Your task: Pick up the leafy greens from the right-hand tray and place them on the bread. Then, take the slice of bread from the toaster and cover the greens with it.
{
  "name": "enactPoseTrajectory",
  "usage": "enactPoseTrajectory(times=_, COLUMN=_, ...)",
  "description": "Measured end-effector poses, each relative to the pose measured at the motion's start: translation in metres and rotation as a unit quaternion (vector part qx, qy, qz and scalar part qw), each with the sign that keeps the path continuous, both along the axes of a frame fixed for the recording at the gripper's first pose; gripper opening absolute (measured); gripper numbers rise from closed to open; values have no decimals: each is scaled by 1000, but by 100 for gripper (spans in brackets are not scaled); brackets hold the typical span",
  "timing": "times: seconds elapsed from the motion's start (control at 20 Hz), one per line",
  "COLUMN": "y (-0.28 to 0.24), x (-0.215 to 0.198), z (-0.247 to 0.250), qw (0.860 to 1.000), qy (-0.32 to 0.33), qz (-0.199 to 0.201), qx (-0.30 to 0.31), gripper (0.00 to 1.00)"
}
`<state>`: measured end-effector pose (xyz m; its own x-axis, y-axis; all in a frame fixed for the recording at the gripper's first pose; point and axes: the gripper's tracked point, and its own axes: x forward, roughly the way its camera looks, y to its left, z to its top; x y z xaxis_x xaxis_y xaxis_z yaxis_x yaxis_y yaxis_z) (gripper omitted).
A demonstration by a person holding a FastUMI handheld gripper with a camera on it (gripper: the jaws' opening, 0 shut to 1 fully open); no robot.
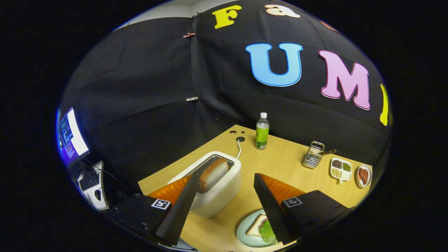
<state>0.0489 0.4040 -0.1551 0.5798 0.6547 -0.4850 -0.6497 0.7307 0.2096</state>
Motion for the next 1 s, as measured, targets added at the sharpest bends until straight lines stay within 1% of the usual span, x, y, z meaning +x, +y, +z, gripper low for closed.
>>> enactPoseTrajectory(times=0.2, y=30, x=4, z=-10, qw=1000, qy=-2, qz=10, qx=-15, gripper=100)
enactPoseTrajectory(times=0.35, y=47, x=11, z=-27, qw=1000, qy=2, qz=1, qx=-29, gripper=100)
enactPoseTrajectory(times=0.55, y=60, x=19, z=-55, qw=998, qy=29, qz=-22, qx=-53, gripper=100)
enactPoseTrajectory(times=0.75, y=68, x=25, z=-74, qw=997, qy=34, qz=-26, qx=-70, gripper=99)
enactPoseTrajectory(times=0.85, y=73, x=24, z=-80, qw=996, qy=39, qz=-27, qx=-74, gripper=86)
enactPoseTrajectory(times=0.9, y=75, x=25, z=-83, qw=996, qy=40, qz=-27, qx=-76, gripper=76)
enactPoseTrajectory(times=1.0, y=77, x=26, z=-88, qw=995, qy=40, qz=-28, qx=-84, gripper=67)
